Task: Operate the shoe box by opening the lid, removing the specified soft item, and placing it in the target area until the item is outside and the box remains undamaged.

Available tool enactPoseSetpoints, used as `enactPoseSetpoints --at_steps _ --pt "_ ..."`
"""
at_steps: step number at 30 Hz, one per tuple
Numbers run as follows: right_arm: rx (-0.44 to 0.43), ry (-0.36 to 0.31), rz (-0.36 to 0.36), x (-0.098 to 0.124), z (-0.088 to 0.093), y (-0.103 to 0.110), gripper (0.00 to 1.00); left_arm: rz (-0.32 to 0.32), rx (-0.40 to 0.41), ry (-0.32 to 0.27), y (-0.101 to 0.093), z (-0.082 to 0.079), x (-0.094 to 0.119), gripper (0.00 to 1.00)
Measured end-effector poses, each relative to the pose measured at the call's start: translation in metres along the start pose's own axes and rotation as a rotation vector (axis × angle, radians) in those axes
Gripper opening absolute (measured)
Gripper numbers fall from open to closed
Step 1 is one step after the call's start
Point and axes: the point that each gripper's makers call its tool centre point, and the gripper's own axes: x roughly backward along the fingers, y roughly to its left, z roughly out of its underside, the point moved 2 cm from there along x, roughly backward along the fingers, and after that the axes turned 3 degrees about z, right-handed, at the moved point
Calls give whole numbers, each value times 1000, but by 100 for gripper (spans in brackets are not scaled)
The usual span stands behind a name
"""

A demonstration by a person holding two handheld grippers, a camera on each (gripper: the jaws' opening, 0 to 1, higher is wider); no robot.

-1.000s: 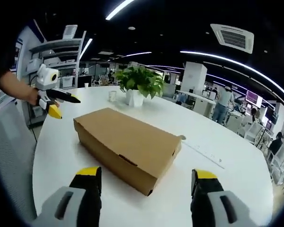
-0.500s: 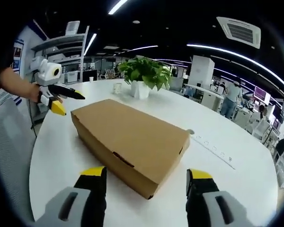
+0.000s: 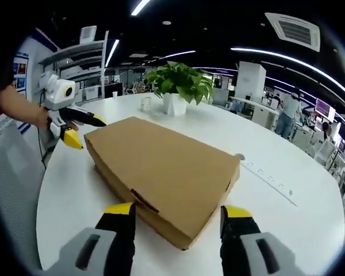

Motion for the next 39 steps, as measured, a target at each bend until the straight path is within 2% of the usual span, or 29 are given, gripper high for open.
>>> enactPoseSetpoints --at_steps 6,12,18,21,26,28,33,39 --pt "-28 11 -9 -3 5 0 58 1 -8 11 1 1 -8 70" --pt "-29 17 -5 -2 5 2 57 -9 -4 8 3 2 -11 67" --pt "-34 22 6 -2 5 5 57 -15 -10 4 4 4 -12 67" --pt "-39 24 5 -2 5 5 56 -15 -54 36 5 8 -11 66" --pt "-43 26 8 -2 5 4 56 -15 -40 41 6 9 -13 66" --pt "-50 29 11 -3 6 4 56 -17 -33 67 6 14 -16 66" --pt "-51 31 21 -3 6 5 56 -15 -36 55 7 13 -15 65" --pt "-64 30 27 -3 5 11 55 -4 -42 69 9 13 -13 65"
